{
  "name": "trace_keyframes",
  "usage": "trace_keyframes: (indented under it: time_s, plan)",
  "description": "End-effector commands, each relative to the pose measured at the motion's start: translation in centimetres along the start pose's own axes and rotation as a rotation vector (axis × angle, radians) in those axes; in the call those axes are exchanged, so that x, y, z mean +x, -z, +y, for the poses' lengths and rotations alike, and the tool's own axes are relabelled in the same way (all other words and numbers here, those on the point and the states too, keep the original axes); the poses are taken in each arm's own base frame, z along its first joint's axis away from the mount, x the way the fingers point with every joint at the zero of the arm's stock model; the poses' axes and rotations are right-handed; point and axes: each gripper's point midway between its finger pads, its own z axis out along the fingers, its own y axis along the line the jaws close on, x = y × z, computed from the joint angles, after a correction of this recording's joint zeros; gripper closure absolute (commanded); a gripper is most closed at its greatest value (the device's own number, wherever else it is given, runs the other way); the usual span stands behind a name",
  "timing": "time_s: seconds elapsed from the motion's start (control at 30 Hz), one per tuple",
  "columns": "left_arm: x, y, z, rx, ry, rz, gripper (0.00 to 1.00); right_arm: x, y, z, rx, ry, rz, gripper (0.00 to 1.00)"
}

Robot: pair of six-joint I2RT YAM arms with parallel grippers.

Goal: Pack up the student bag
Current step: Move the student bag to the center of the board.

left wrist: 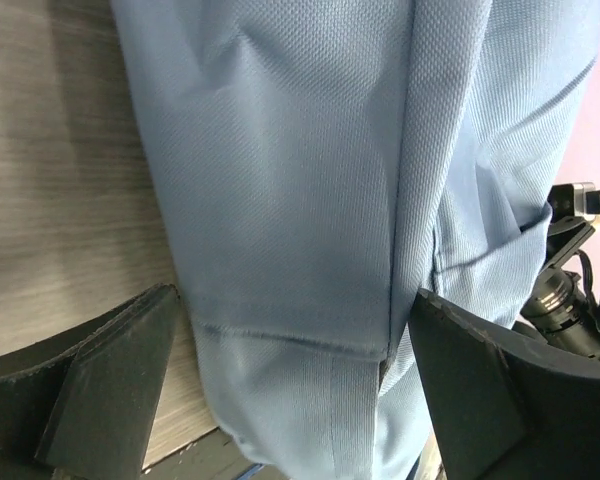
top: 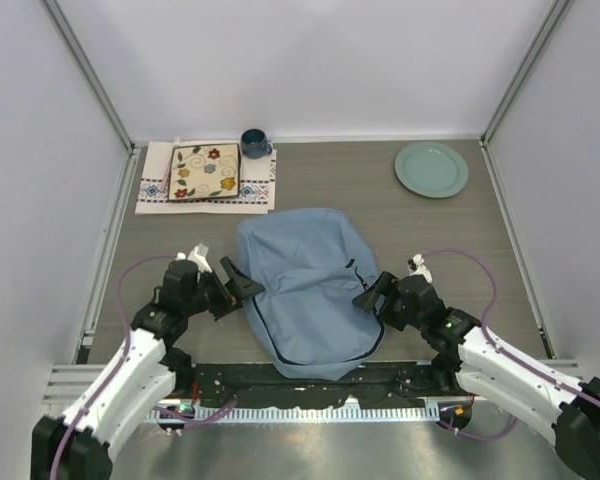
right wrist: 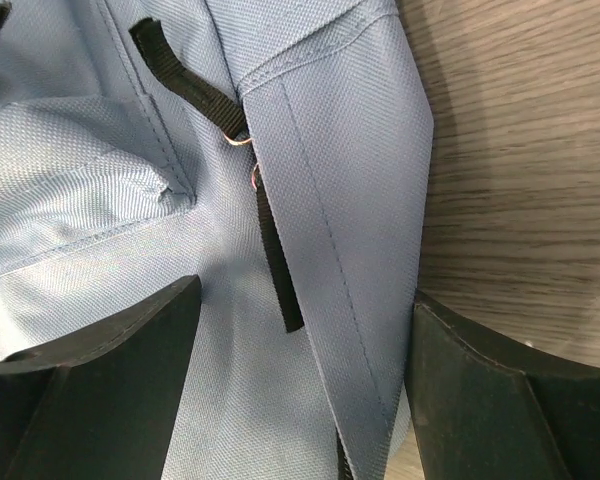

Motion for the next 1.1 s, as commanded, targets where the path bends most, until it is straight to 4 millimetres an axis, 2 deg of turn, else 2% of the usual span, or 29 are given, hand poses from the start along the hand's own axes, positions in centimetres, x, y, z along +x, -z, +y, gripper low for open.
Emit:
trace_keyframes:
  time_s: [0.0,0.03,0.07,0.17,0.2,0.23,0.27,0.3,0.33,0.37,0.4,0.43,0.47,0.5,0.53,0.6,0.63,0.73,0.8,0.87,0.97,1.03,1.07]
  plan:
    - [-3.5,-2.1,-5.3,0.144,-0.076,-0.027,0.00,-0.8,-0.9,5.6,-0.143,-0.033,0.040,0.19]
    - [-3.6,-3.5,-5.4,0.143,-0.087,0.020,0.00,-1.1,-1.2,6.1,-0.143,-0.025,0.045,0.19]
    - [-4.7,-4.0,-7.1,0.172,-0.104,0.023,0.00,-1.1,-1.6,6.6,-0.142,-0.006,0.060,0.19]
    - [-6.4,-6.3,-9.0,0.174,-0.131,0.072,0.01,-2.0,-3.0,8.4,-0.111,0.036,0.082,0.19]
    - [-6.8,-6.7,-9.4,0.171,-0.137,0.077,0.01,-3.3,-3.0,10.2,-0.131,0.073,0.051,0.19]
    - [-6.8,-6.9,-8.9,0.135,-0.126,0.097,0.02,-3.8,-3.3,10.3,-0.108,0.091,0.046,0.19]
    - [-7.8,-6.8,-9.5,0.123,-0.166,0.064,0.02,-4.1,-3.1,9.5,-0.044,0.106,0.042,0.19]
    - [-8.0,-6.5,-9.3,0.100,-0.179,0.055,0.01,-6.2,-2.8,10.0,-0.013,0.146,-0.040,0.18]
    - [-8.5,-6.1,-8.9,0.063,-0.197,0.030,0.00,-7.3,-2.2,9.9,0.010,0.160,-0.085,0.17]
    - [-8.6,-5.7,-6.8,-0.044,-0.193,0.008,0.00,-7.8,-1.5,8.8,0.070,0.179,-0.105,0.16]
    - [-9.1,-4.5,-6.6,-0.072,-0.228,-0.037,0.00,-8.7,-0.8,8.6,0.098,0.188,-0.145,0.14]
    - [-8.8,-3.8,-5.0,-0.143,-0.220,-0.040,0.00,-10.3,-0.2,7.3,0.170,0.206,-0.233,0.14]
    - [-8.6,-3.2,-3.8,-0.187,-0.219,-0.060,0.00,-11.0,1.1,6.4,0.209,0.209,-0.271,0.14]
    - [-9.5,-2.0,-3.2,-0.225,-0.239,-0.130,0.01,-11.8,1.7,5.1,0.264,0.208,-0.321,0.13]
    - [-9.2,-1.0,-2.1,-0.271,-0.238,-0.140,0.01,-13.0,2.7,4.0,0.319,0.209,-0.398,0.13]
    - [-9.9,0.4,-0.3,-0.351,-0.241,-0.227,0.00,-14.4,4.5,2.8,0.361,0.207,-0.491,0.11]
    - [-10.2,2.0,-0.2,-0.362,-0.251,-0.281,0.00,-15.7,5.7,1.9,0.410,0.210,-0.574,0.11]
    - [-11.1,4.6,1.2,-0.430,-0.254,-0.399,0.00,-17.6,8.3,0.9,0.459,0.207,-0.708,0.09]
    - [-11.3,5.3,1.9,-0.454,-0.257,-0.430,0.00,-19.1,10.4,-0.2,0.534,0.194,-0.824,0.04]
    - [-11.4,5.8,2.4,-0.478,-0.256,-0.451,0.00,-20.0,12.0,-1.4,0.609,0.170,-0.919,0.04]
    - [-11.6,5.8,2.8,-0.509,-0.236,-0.453,0.01,-20.5,12.1,-2.6,0.695,0.198,-0.962,0.04]
    - [-11.6,5.6,3.0,-0.526,-0.230,-0.446,0.00,-20.2,11.0,-3.9,0.789,0.288,-0.921,0.04]
    - [-11.6,5.5,3.2,-0.541,-0.228,-0.439,0.00,-20.5,10.6,-4.2,0.807,0.279,-0.935,0.03]
